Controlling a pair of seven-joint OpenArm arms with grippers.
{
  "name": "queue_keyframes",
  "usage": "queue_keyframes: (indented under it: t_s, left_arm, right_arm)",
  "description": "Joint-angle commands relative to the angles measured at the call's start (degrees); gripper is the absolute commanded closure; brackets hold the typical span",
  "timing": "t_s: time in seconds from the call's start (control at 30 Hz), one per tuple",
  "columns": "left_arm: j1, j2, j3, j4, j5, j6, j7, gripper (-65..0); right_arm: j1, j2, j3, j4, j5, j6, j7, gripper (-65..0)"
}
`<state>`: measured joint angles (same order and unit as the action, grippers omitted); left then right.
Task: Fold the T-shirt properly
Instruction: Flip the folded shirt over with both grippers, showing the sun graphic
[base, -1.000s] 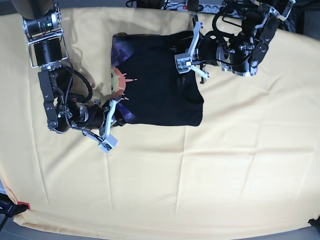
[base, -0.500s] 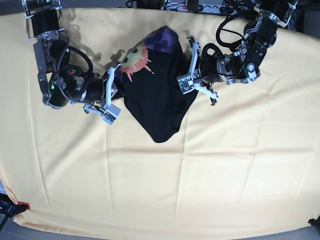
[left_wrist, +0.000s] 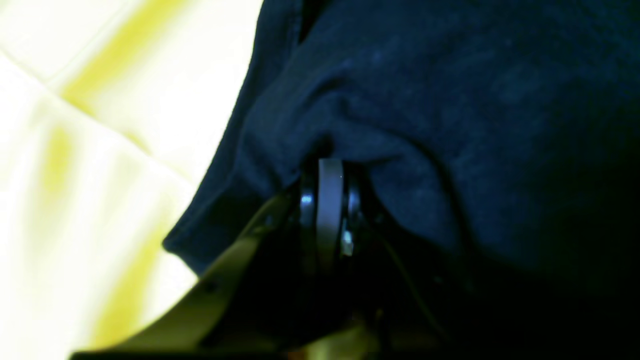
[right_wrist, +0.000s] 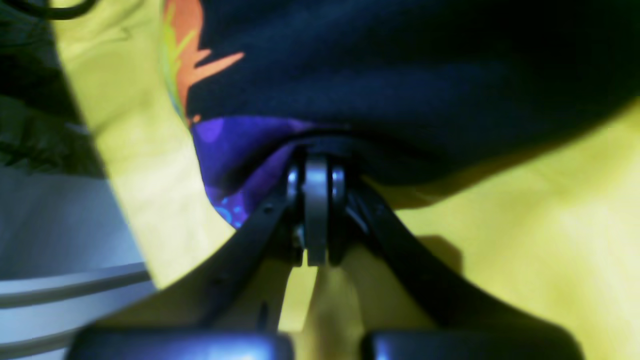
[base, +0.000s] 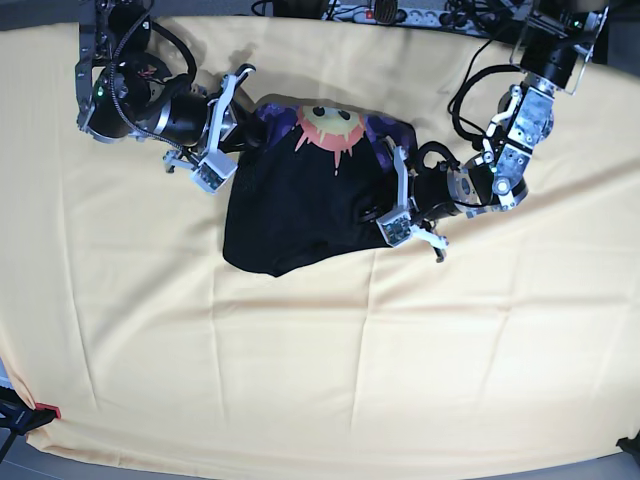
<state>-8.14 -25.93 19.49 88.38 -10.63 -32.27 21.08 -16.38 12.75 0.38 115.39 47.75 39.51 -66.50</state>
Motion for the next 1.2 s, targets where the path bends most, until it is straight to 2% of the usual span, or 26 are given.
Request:
queue_keyframes:
  t_s: [0.0,0.13,0.23,0.3,0.43,0.47,0.5,0.7,0.8,0.93,1.07,1.17]
  left_arm:
    - [-0.9,-0.9,-0.5,1.8,0.8,1.5,3.6,0.0]
    - [-0.9,-0.9,-0.5,12.0,-6.3,1.5,16.2,0.0]
    - [-0.9,-1.4,-0.5,20.6,-7.3,1.5,23.6,0.0]
    - [-0.9,-3.1,-0.5,24.7,-6.4,1.8,24.0,0.0]
    - [-0.9,-5.7,-0.5,28.7,-6.0,8.2,23.6,0.0]
    - [-0.9,-6.0,-0.5,28.8,-6.3,8.6,23.6,0.0]
    - [-0.6,-6.4,-0.5,28.7,-6.5,8.5,23.8,0.0]
    - [2.4,-7.9,-0.5,28.7,-9.4,2.5,24.0,0.0]
    - [3.4,-7.9,-0.5,28.5,-9.3,-0.3,24.0,0.0]
    - [4.5,-7.9,-0.5,27.1,-6.6,-0.4,23.5,0.0]
    - [4.6,-7.9,-0.5,21.0,-3.3,-0.3,18.0,0.0]
    - [4.6,-7.8,-0.5,14.3,-2.9,-0.3,12.8,0.0]
  right_arm:
    - [0.5,0.3,1.5,1.2,0.9,0.3,1.4,0.0]
    - [0.5,0.3,6.4,1.3,2.9,-1.4,0.8,0.0]
    - [0.5,0.3,9.4,2.1,6.3,-1.0,-0.4,0.0]
    - [0.5,0.3,11.4,3.8,8.6,-0.5,-0.4,0.0]
    - [0.5,0.3,14.9,7.3,16.0,0.5,-0.4,0.0]
    - [0.5,0.3,15.0,7.3,17.2,0.5,-0.4,0.0]
    - [0.5,0.3,14.8,7.3,17.2,0.5,-0.4,0.0]
    - [0.0,0.3,10.0,7.3,16.4,0.5,-0.7,0.0]
    - [-1.4,0.3,6.6,7.2,13.0,0.5,-0.7,0.0]
    - [-4.4,0.3,2.8,7.2,4.6,0.5,0.6,0.0]
    - [-7.0,0.3,1.8,6.4,-5.7,0.5,5.5,0.0]
    - [-7.9,0.5,1.8,3.3,-8.7,0.5,7.6,0.0]
